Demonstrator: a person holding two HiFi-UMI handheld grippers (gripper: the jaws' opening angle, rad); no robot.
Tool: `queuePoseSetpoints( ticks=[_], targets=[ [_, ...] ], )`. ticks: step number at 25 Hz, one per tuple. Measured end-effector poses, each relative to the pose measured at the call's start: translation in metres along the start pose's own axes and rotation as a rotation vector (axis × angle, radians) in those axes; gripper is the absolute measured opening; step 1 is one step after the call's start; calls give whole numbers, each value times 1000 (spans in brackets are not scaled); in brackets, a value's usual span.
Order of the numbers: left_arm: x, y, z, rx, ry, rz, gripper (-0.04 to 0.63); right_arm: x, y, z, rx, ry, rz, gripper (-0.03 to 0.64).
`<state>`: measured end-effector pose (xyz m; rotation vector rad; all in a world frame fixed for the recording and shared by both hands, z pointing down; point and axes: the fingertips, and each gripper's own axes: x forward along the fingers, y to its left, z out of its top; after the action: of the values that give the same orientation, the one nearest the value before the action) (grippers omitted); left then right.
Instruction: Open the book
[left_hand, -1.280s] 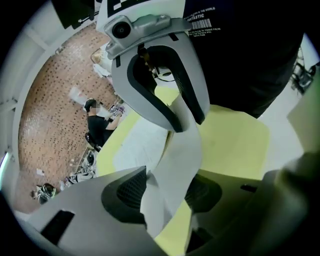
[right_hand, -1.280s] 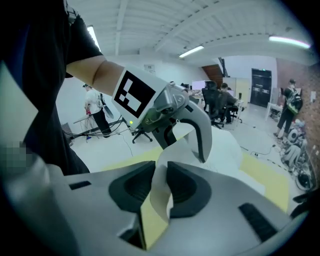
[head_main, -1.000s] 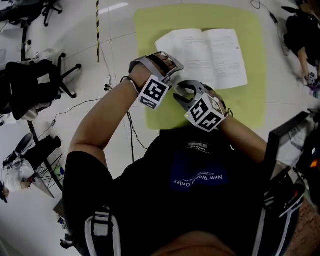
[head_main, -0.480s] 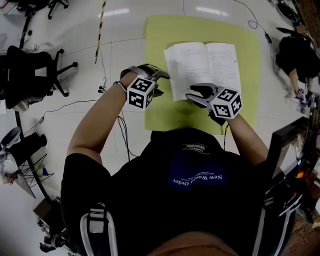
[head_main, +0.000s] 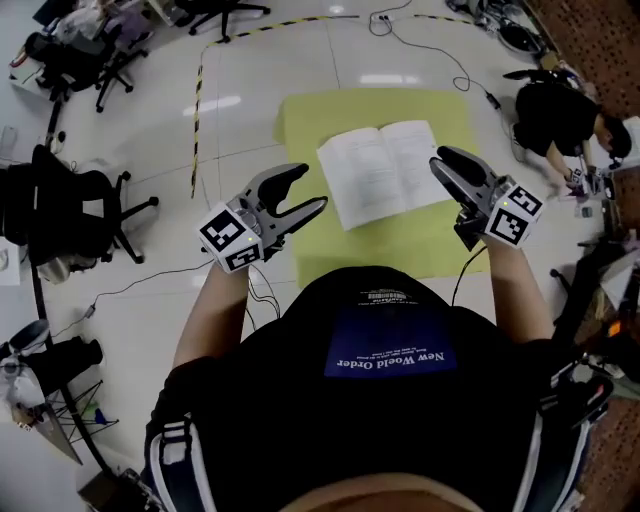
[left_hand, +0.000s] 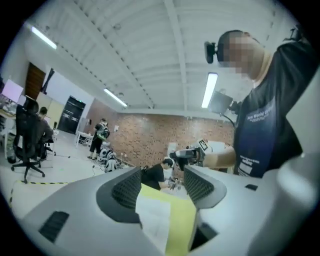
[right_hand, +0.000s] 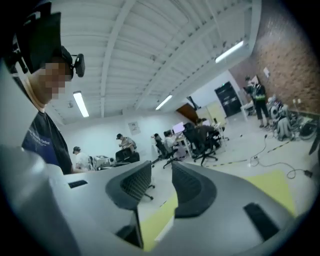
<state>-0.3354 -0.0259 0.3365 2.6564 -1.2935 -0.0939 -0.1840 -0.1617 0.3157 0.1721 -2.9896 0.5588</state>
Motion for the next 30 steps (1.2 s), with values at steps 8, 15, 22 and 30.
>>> queuePoseSetpoints(
  ticks=[8,15,22,30],
  targets=[
    [49,-57,57,-201,-175,45,91,-133,8,71,-140,-215,-115,-9],
    [81,-116,58,-207,-247,132,6,-168,5,49,-199,-151,-2,-11],
    [87,-138,51,-195,-243,145,6,-170,-5,37,-175,-128,22,-11],
    [59,-137,62,-148,-245,137,6,-151,3,31,-110,-119,-21,-14]
  ],
)
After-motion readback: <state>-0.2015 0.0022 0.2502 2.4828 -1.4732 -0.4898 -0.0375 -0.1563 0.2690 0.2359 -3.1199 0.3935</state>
